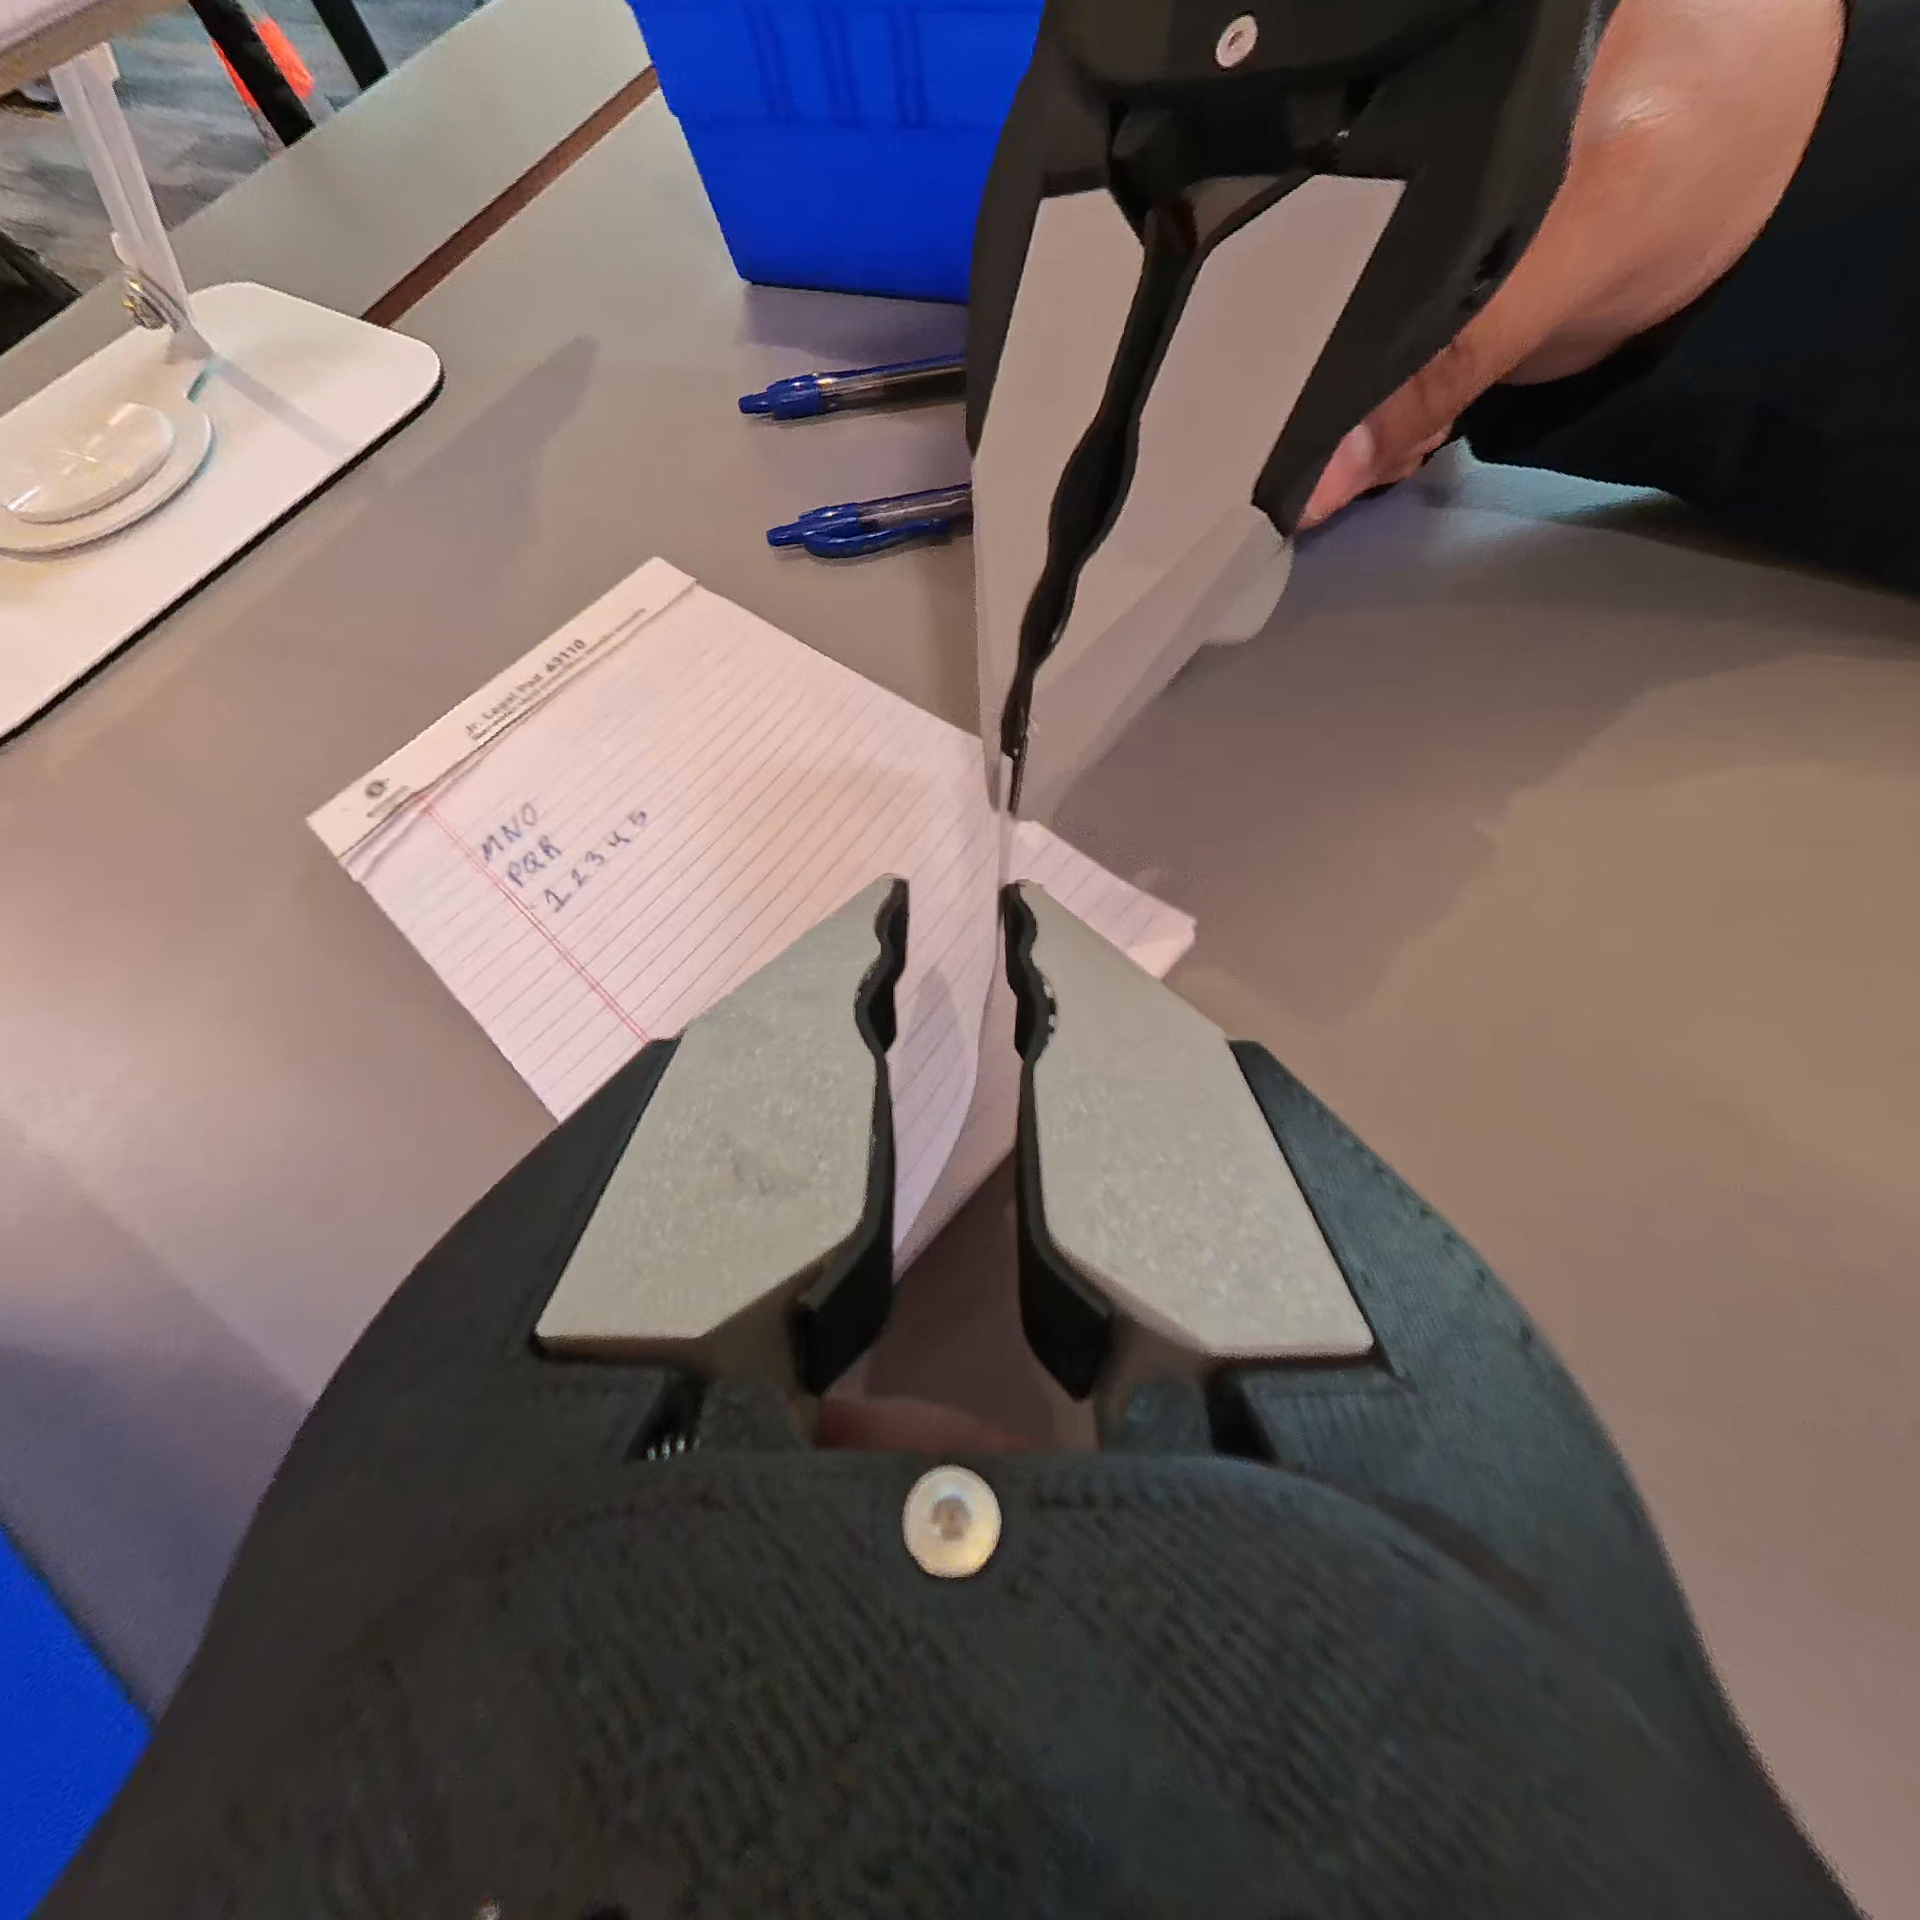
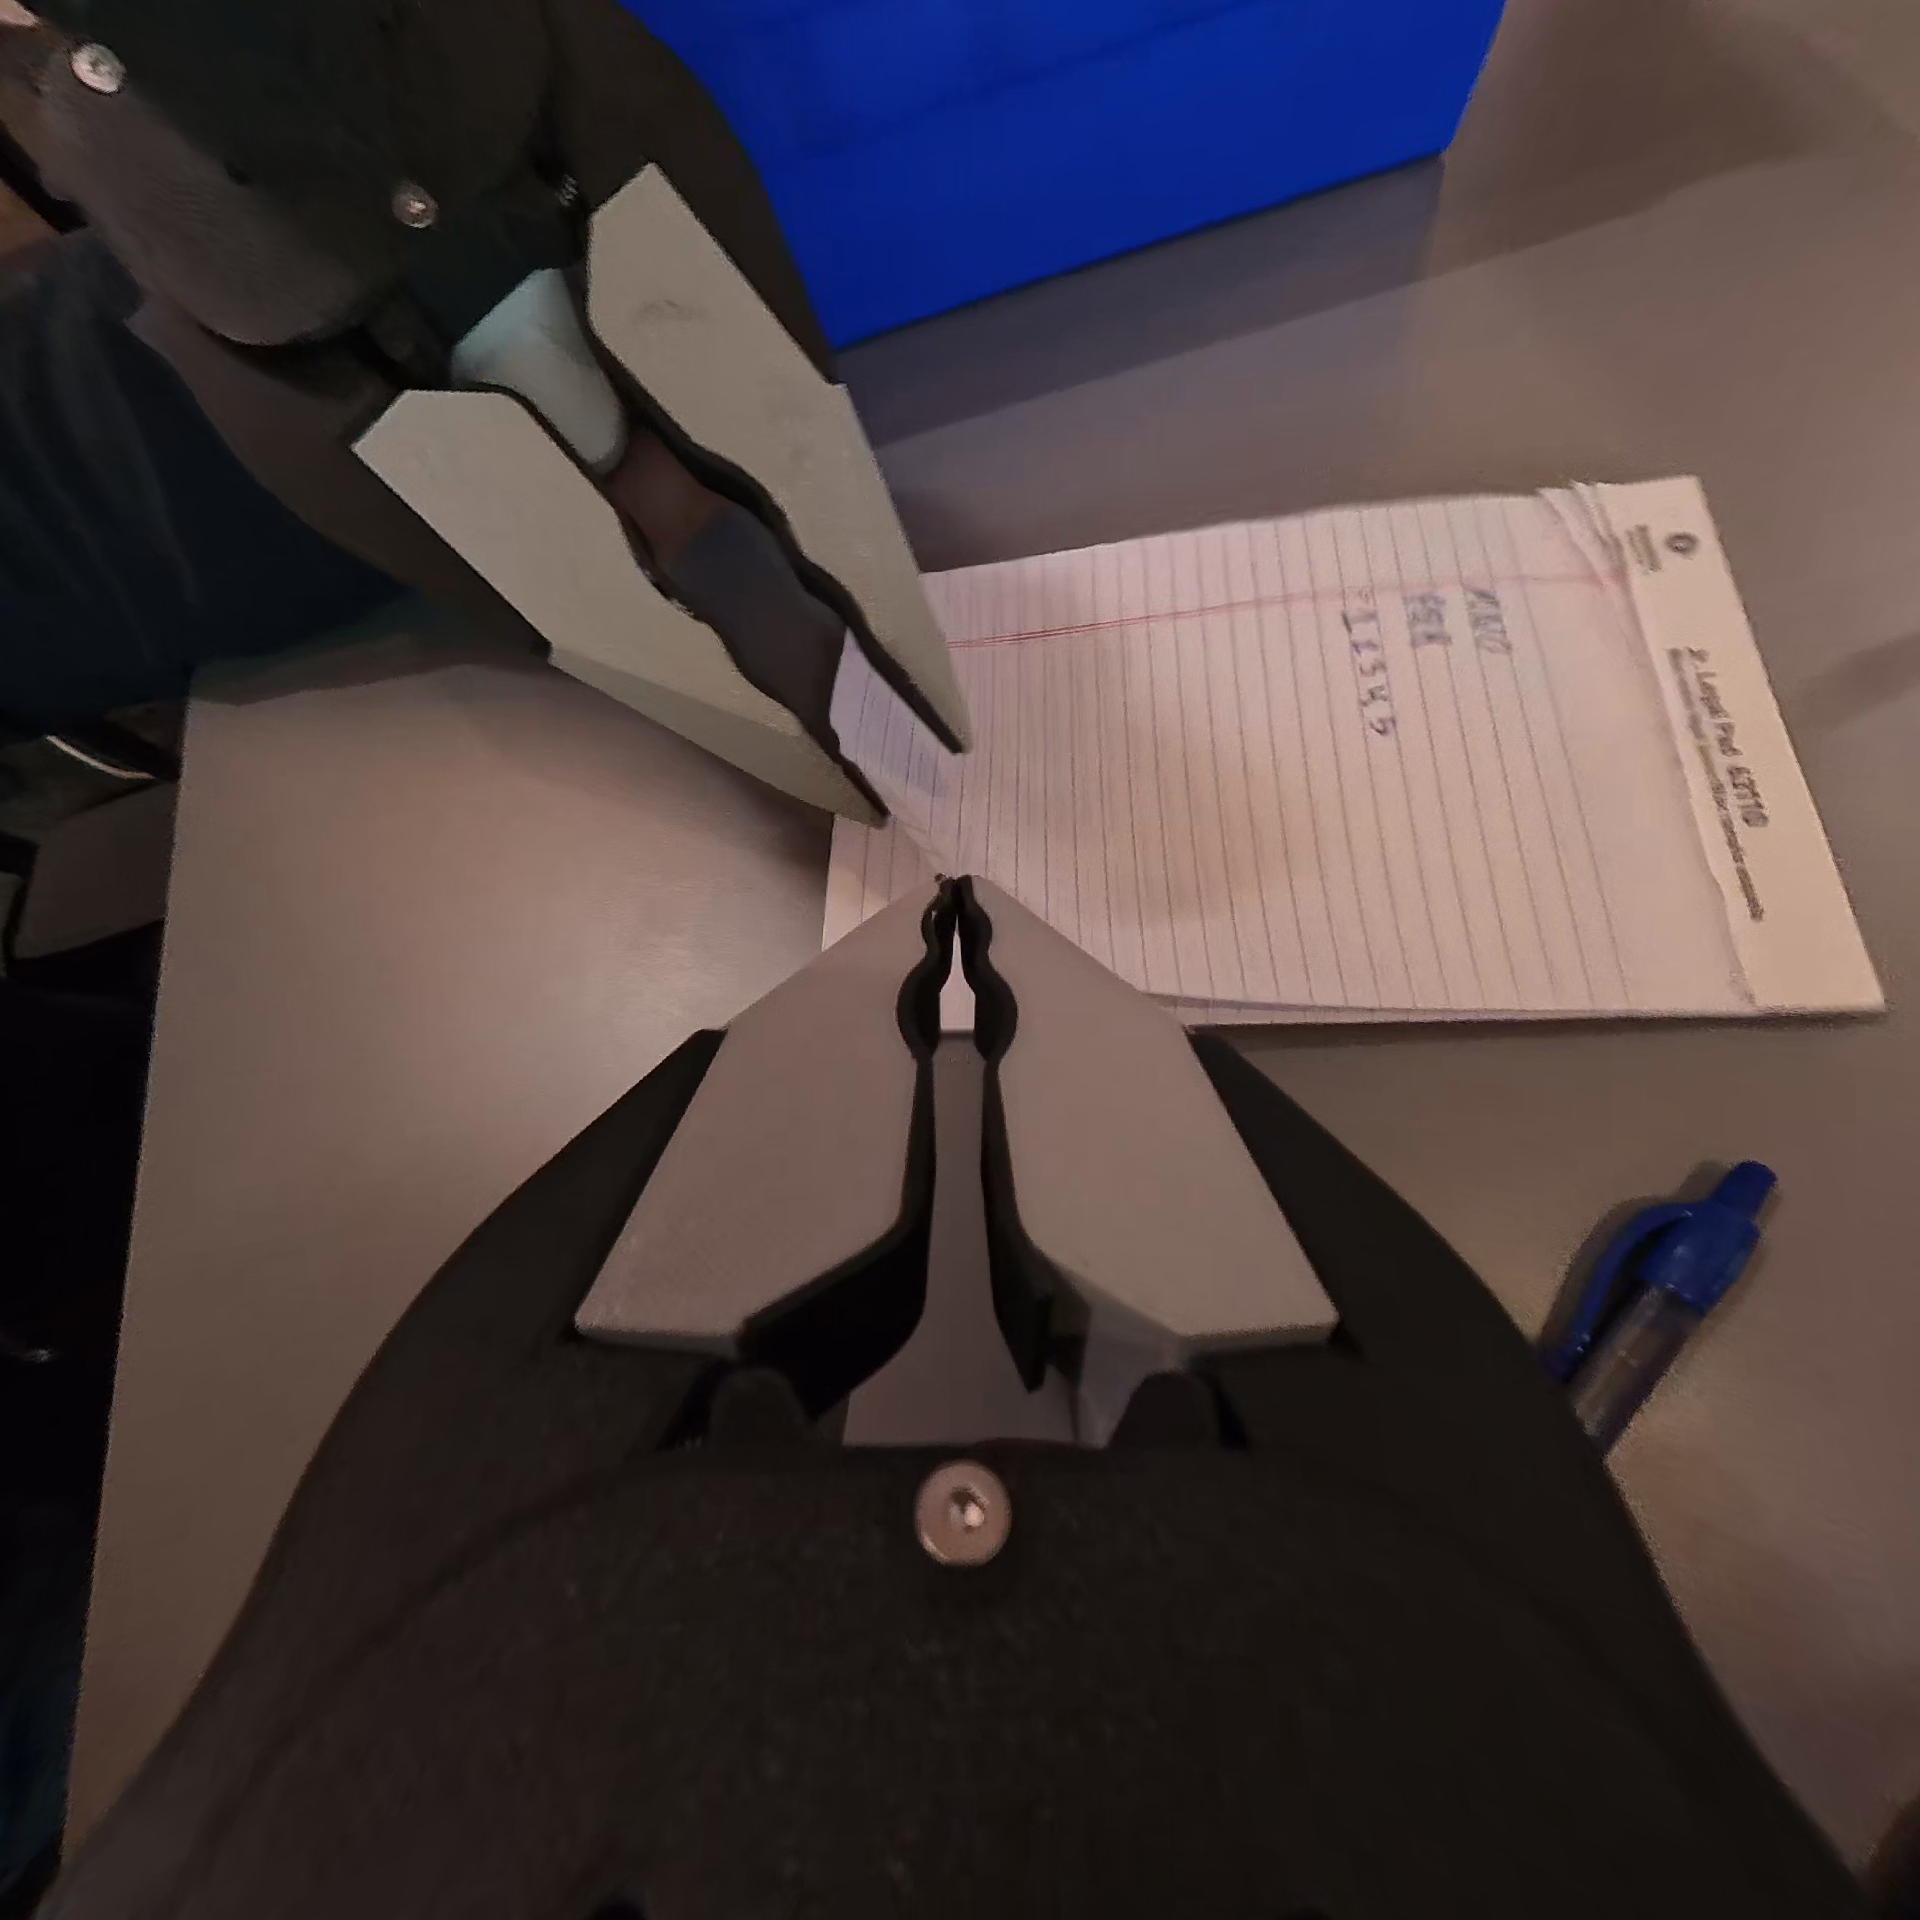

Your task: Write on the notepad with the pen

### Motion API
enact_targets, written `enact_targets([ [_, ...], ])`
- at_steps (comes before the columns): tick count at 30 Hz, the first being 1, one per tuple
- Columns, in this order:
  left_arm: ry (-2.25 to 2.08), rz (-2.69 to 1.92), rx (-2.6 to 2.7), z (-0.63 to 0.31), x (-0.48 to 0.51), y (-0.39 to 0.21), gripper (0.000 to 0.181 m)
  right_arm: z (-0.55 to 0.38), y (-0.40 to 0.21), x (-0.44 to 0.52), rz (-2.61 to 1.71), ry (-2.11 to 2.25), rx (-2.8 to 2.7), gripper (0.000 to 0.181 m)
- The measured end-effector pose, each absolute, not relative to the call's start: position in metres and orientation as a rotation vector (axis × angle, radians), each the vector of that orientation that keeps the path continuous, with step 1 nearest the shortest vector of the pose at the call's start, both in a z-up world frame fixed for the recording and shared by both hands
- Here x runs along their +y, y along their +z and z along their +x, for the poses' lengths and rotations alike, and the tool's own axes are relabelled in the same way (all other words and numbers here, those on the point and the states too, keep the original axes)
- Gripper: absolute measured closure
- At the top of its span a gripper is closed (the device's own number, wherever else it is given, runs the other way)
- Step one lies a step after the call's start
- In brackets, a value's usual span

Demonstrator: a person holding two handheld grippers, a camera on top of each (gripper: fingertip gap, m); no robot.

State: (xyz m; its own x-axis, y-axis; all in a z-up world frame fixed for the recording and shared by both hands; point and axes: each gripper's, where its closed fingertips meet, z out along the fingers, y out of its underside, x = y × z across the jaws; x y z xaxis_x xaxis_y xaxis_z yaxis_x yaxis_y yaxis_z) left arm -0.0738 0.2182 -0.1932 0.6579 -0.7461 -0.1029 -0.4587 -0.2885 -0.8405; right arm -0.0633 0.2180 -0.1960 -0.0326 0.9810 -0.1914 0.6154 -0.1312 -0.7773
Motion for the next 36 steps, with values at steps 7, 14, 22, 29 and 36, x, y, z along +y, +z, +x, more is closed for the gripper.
enact_targets([
  [7,-0.321,-1.922,1.03,-0.066,0.214,-0.201,0.181,-0.066,-0.2,0.212,-1.765,1.017,-1.714,0.181],
  [14,-0.457,-1.99,1.136,-0.068,0.193,-0.211,0.181,-0.056,-0.184,0.265,-1.754,0.771,-1.465,0.18],
  [22,-0.506,-1.995,1.273,-0.066,0.174,-0.219,0.181,-0.048,-0.209,0.289,-1.777,0.394,-1.494,0.181],
  [29,-0.425,-1.913,0.931,-0.095,0.213,-0.176,0.181,-0.051,-0.228,0.275,-1.781,0.389,-1.63,0.181],
  [36,-0.346,-1.859,0.694,-0.122,0.236,-0.151,0.181,-0.063,-0.228,0.209,-1.721,0.778,-1.883,0.181],
])
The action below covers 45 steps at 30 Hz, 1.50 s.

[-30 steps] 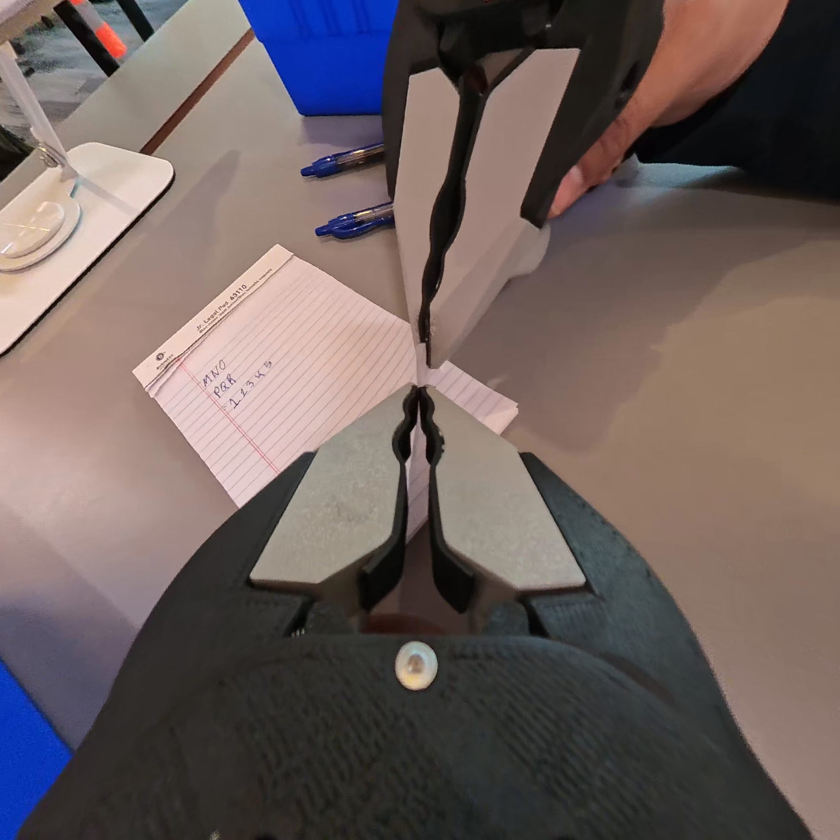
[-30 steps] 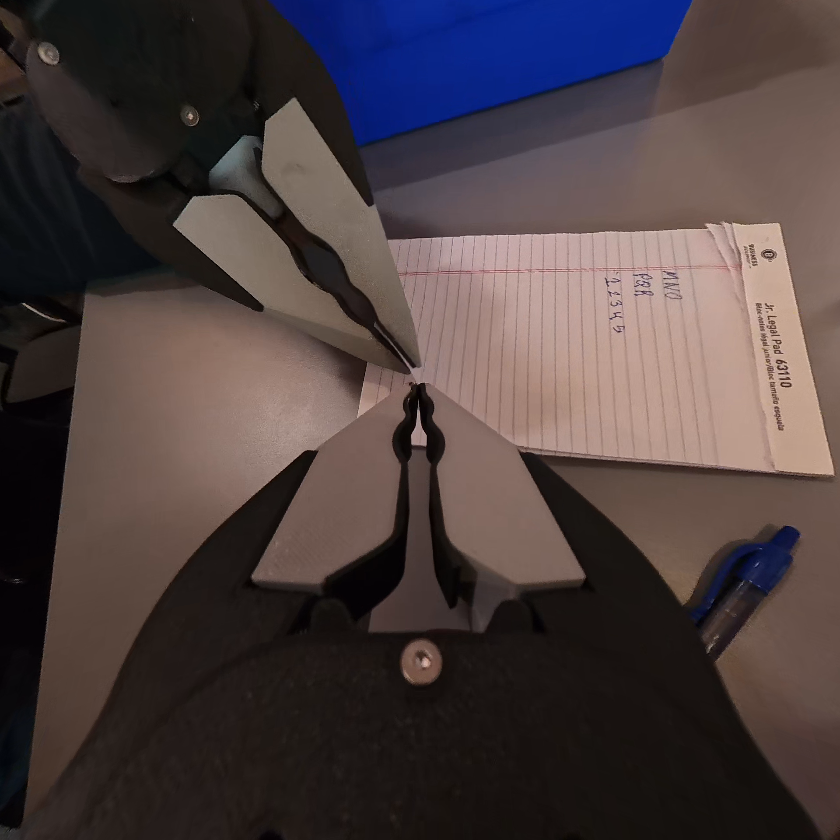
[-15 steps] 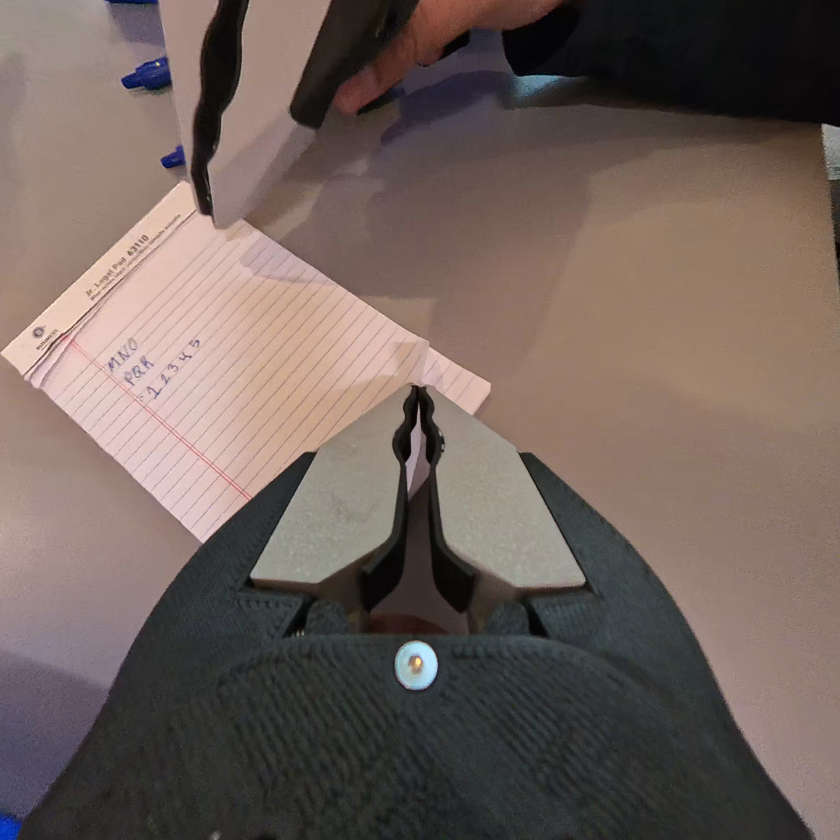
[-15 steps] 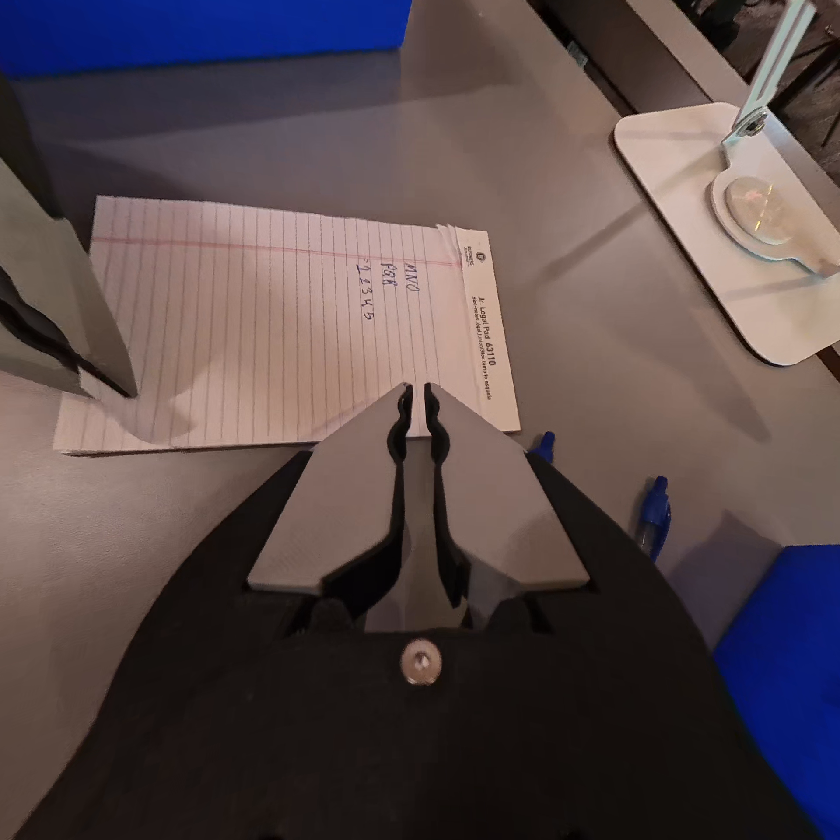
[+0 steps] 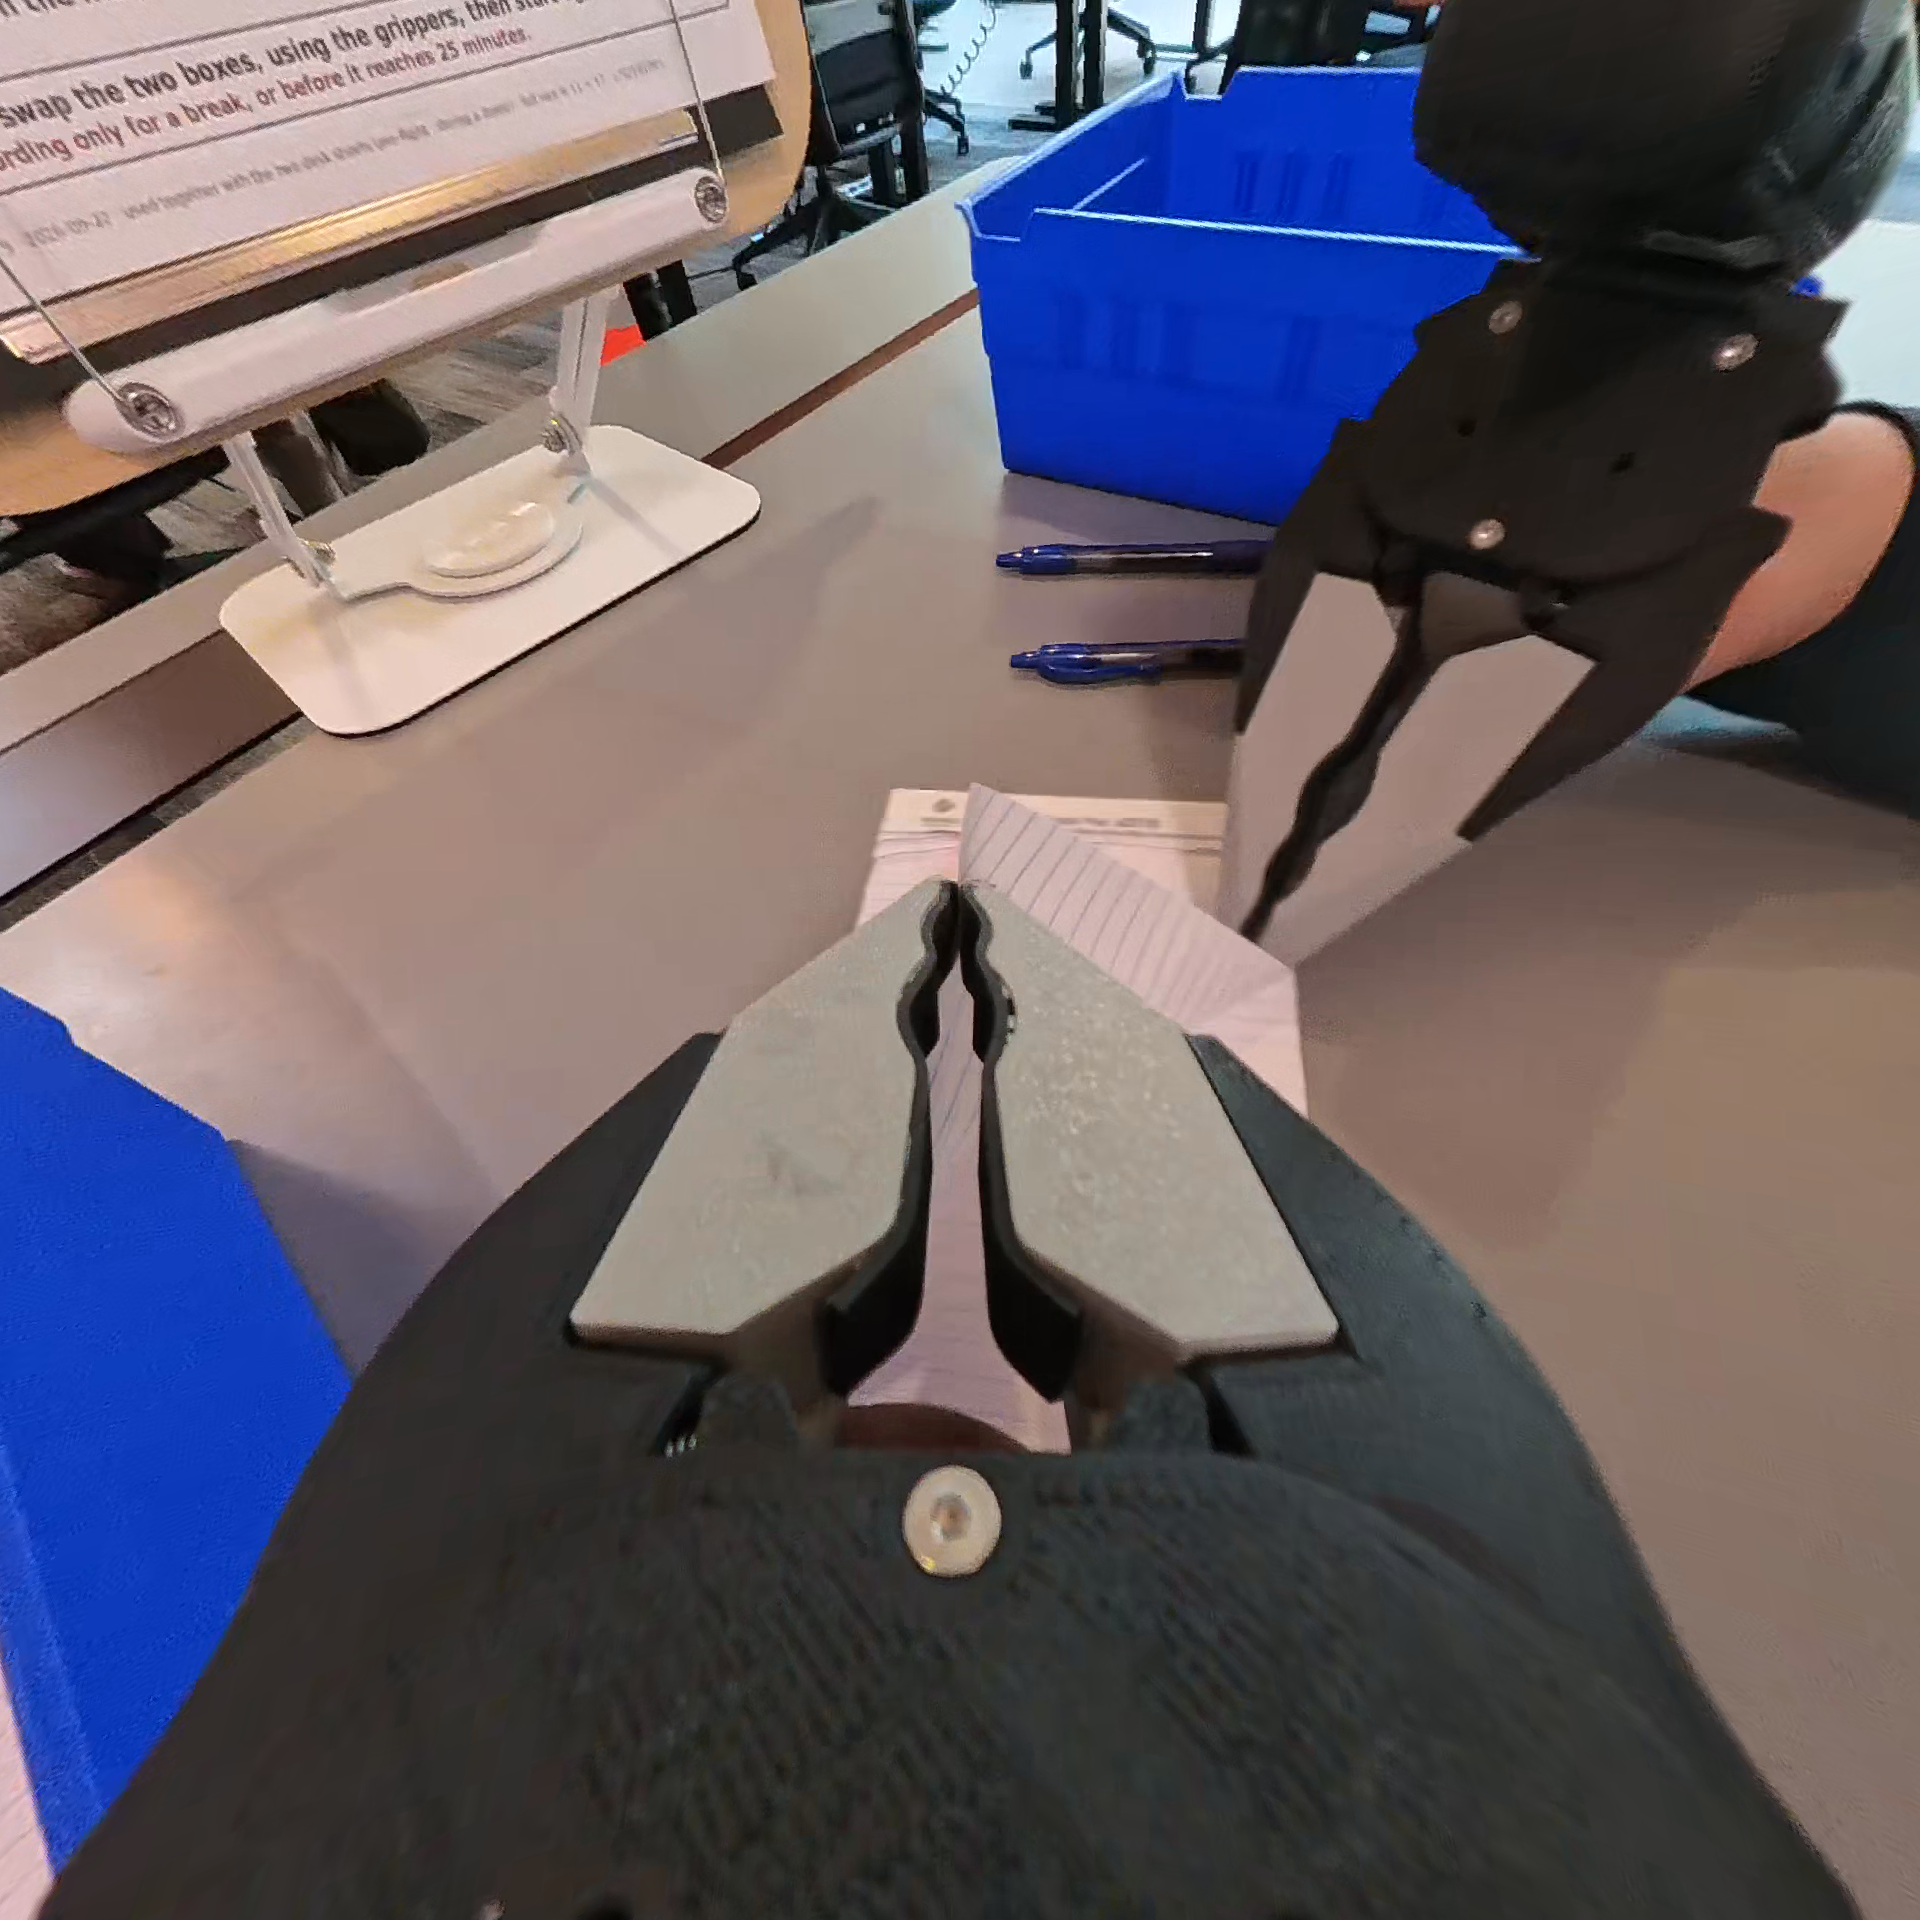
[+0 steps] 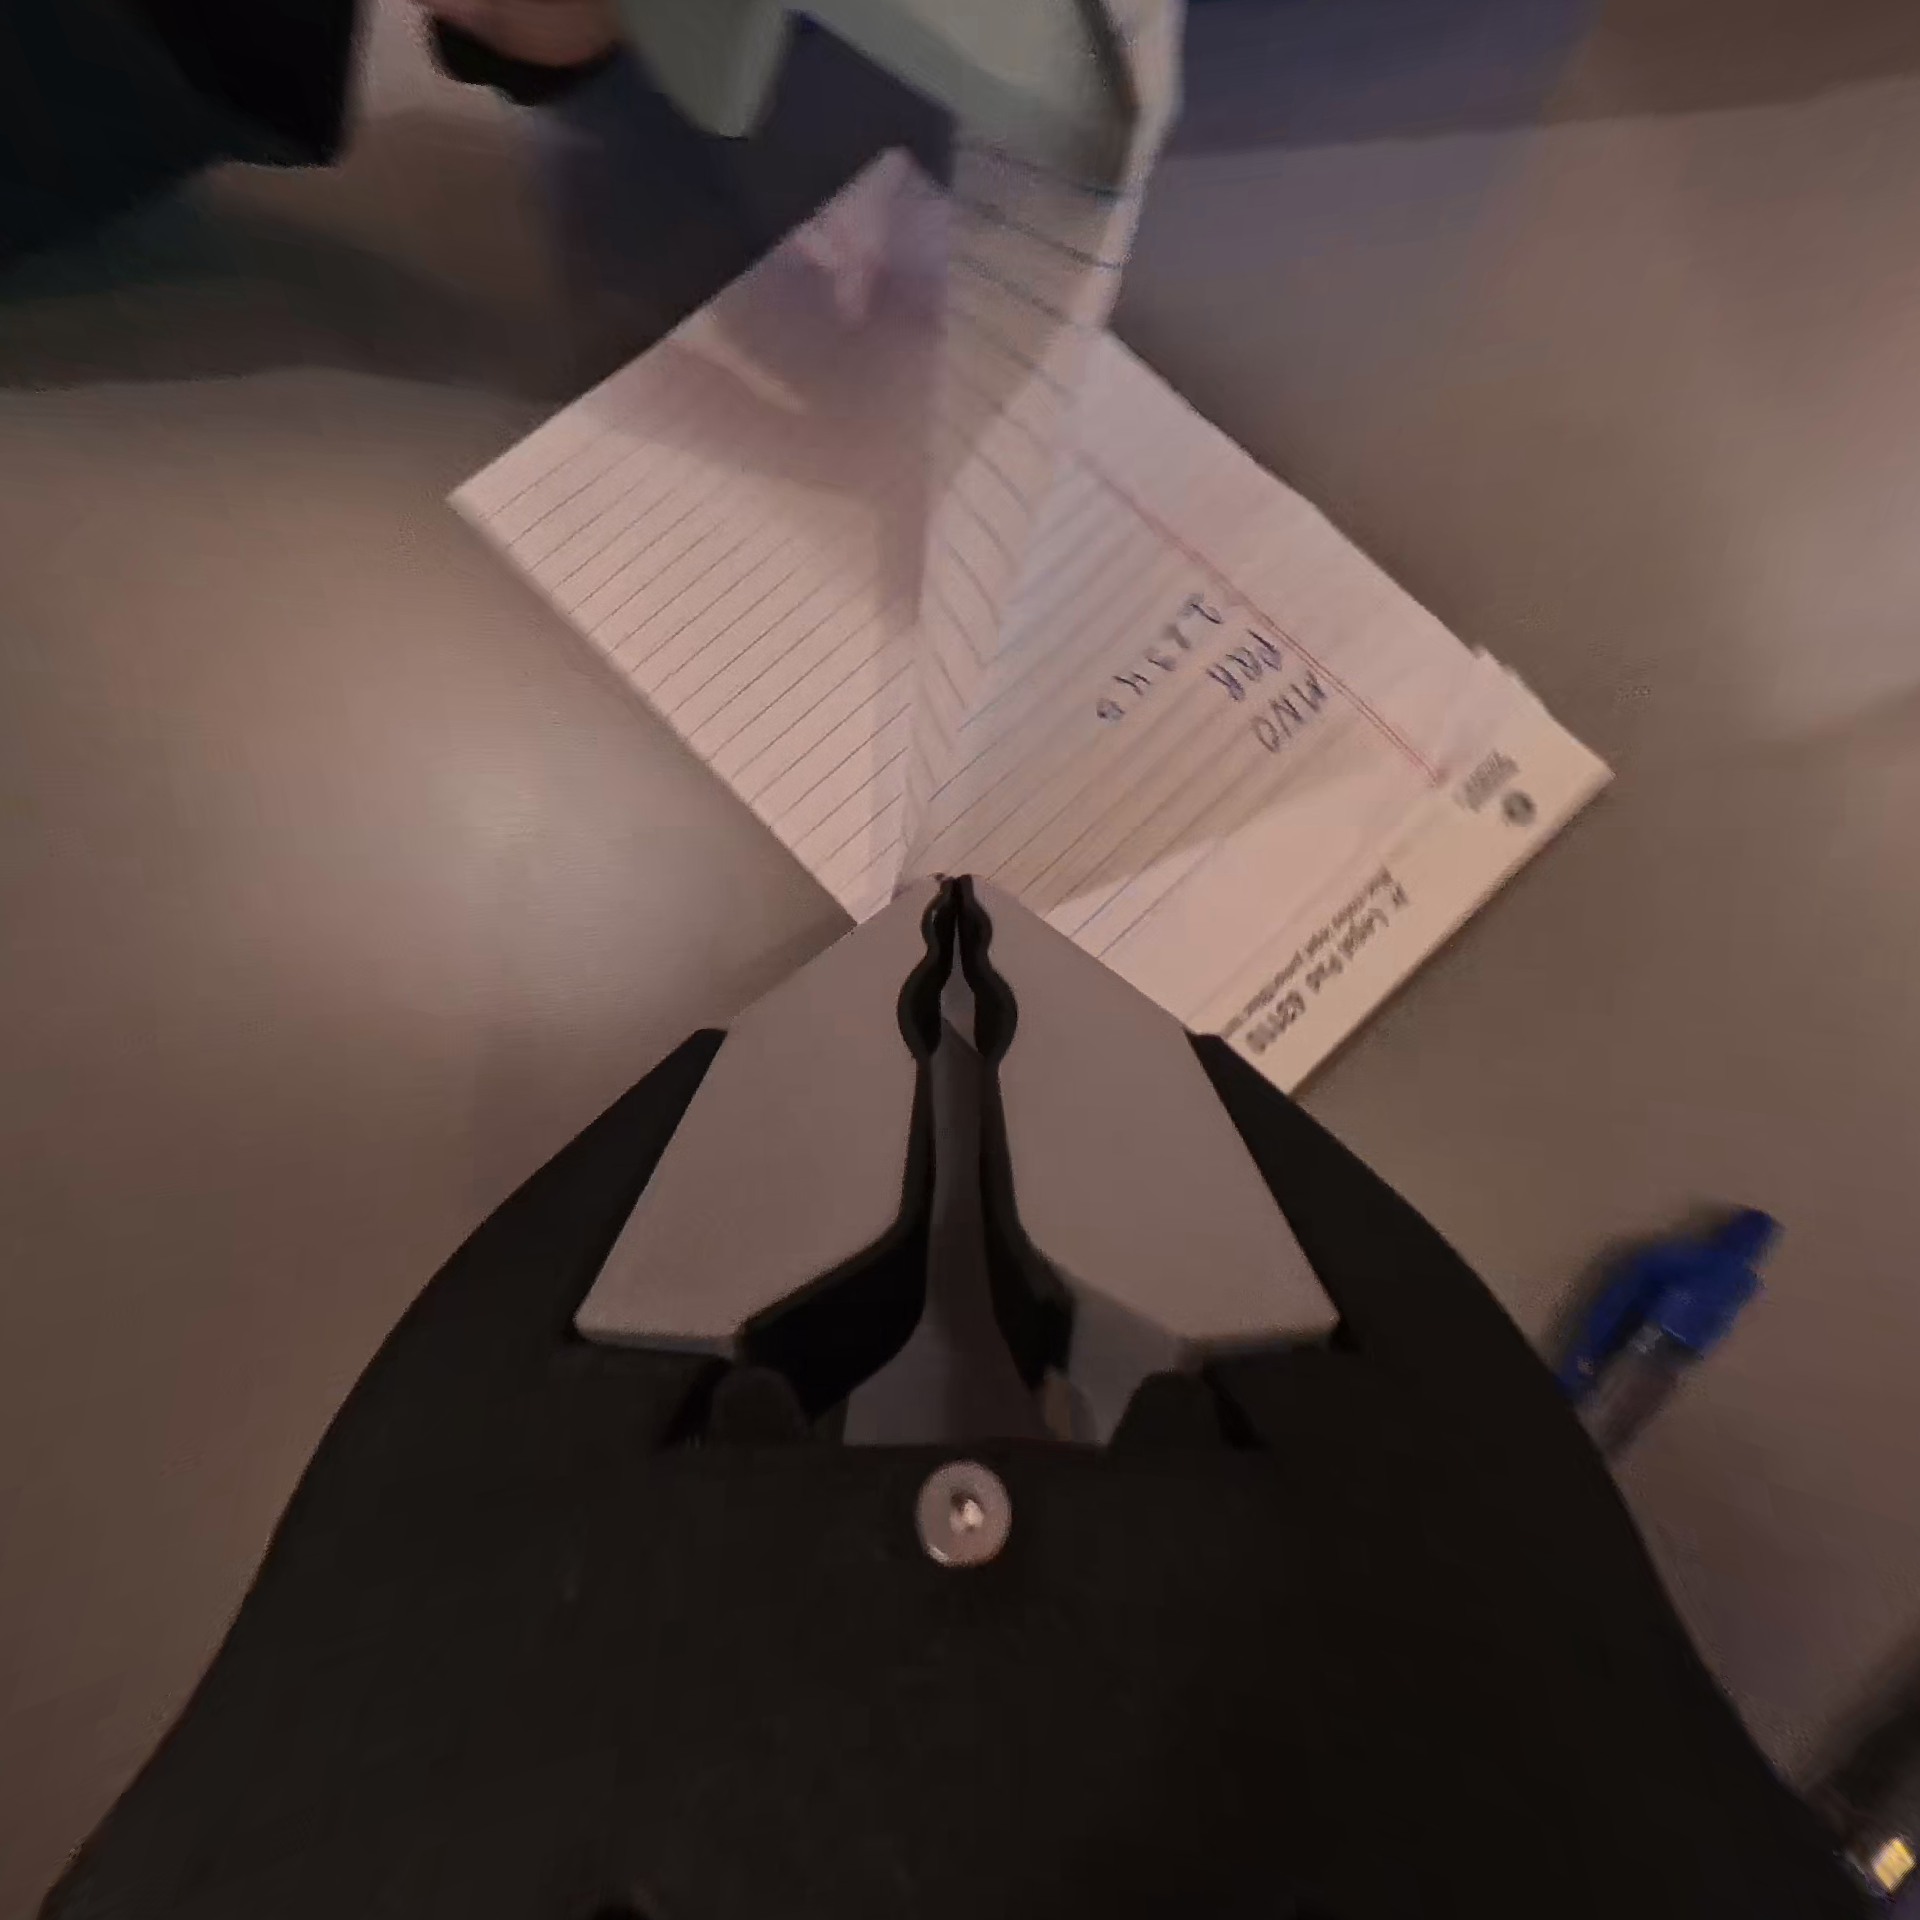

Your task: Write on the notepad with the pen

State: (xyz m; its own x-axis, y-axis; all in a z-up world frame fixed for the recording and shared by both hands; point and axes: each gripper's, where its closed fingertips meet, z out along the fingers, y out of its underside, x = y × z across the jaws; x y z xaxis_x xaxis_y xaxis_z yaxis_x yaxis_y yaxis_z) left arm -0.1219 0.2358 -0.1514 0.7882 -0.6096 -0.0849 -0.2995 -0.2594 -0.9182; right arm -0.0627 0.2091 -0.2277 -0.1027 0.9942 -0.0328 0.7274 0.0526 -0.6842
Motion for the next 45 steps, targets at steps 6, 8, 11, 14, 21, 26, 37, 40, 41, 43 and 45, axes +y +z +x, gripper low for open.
enact_targets([
  [6,-0.318,-1.867,0.752,-0.114,0.233,-0.156,0.181,-0.059,-0.208,0.225,-1.75,0.84,-1.742,0.181],
  [8,-0.315,-1.867,0.737,-0.115,0.234,-0.156,0.181,-0.061,-0.186,0.223,-1.737,1.05,-1.632,0.181],
  [11,-0.331,-1.853,0.722,-0.114,0.234,-0.153,0.181,-0.066,-0.171,0.217,-1.721,1.216,-1.559,0.181],
  [14,-0.324,-1.85,0.715,-0.115,0.235,-0.152,0.181,-0.075,-0.174,0.21,-1.722,1.233,-1.561,0.17],
  [21,-0.327,-1.85,0.731,-0.111,0.234,-0.154,0.181,-0.09,-0.179,0.198,-1.734,1.297,-1.553,0.172],
  [26,-0.346,-1.858,0.741,-0.109,0.233,-0.156,0.181,-0.09,-0.182,0.198,-1.747,1.277,-1.566,0.181],
  [37,-0.411,-1.886,0.908,-0.092,0.215,-0.168,0.147,-0.08,-0.182,0.185,-1.713,1.282,-1.691,0.181],
  [40,-0.377,-1.876,0.91,-0.094,0.215,-0.166,0.145,-0.079,-0.186,0.18,-1.712,1.269,-1.739,0.181],
  [41,-0.381,-1.872,0.907,-0.094,0.215,-0.164,0.145,-0.078,-0.187,0.179,-1.709,1.263,-1.753,0.181],
  [43,-0.396,-1.873,0.901,-0.095,0.214,-0.163,0.145,-0.078,-0.188,0.176,-1.701,1.257,-1.774,0.181],
  [45,-0.394,-1.885,0.901,-0.098,0.214,-0.165,0.144,-0.077,-0.188,0.174,-1.69,1.261,-1.791,0.181],
])
